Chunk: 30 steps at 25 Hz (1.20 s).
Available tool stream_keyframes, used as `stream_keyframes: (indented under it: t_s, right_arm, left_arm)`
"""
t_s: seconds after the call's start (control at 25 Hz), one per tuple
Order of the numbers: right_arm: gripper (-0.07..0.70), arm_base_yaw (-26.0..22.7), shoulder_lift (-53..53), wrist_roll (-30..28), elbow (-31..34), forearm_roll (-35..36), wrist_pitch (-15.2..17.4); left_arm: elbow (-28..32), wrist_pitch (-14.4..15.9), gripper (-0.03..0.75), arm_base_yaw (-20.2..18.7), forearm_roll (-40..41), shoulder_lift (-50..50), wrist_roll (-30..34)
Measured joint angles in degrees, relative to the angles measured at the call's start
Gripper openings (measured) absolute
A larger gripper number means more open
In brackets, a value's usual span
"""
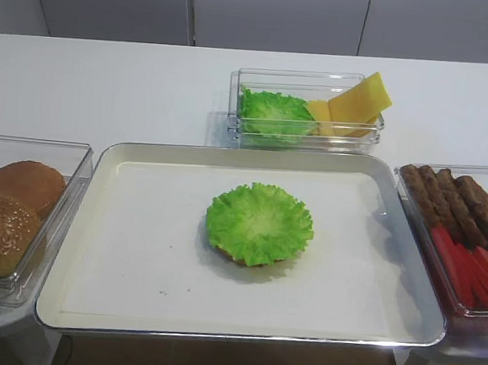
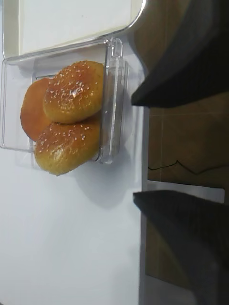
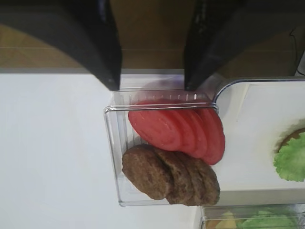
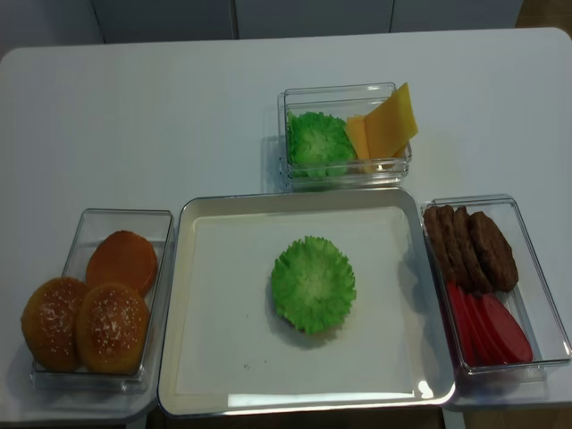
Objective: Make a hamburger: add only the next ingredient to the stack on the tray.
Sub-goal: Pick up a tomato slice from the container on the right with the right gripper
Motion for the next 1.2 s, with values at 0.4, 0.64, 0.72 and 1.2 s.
stream_keyframes:
  t_s: [0.4, 0.64, 0.72, 1.2]
  right_arm:
    - [0.521, 0.00, 2.63, -0.35, -3.14, 0.77, -0.73]
    - [0.511, 0.00, 16.89, -0.47, -6.50, 2.82, -1.68]
    - [0.503, 0.00, 22.42, -0.47, -6.50, 3.87, -2.90]
    - [0.403, 3.50, 45.10, 0.01, -13.82, 6.79, -6.73]
  left_arm:
    - [0.00, 0.00, 0.411, 0.00, 0.00, 0.00, 0.00]
    - [0.00, 0.00, 0.411, 0.00, 0.00, 0.00, 0.00]
    - [0.00, 0.00, 0.411, 0.00, 0.00, 0.00, 0.00]
    - [0.00, 0.00, 0.411, 0.00, 0.00, 0.00, 0.00]
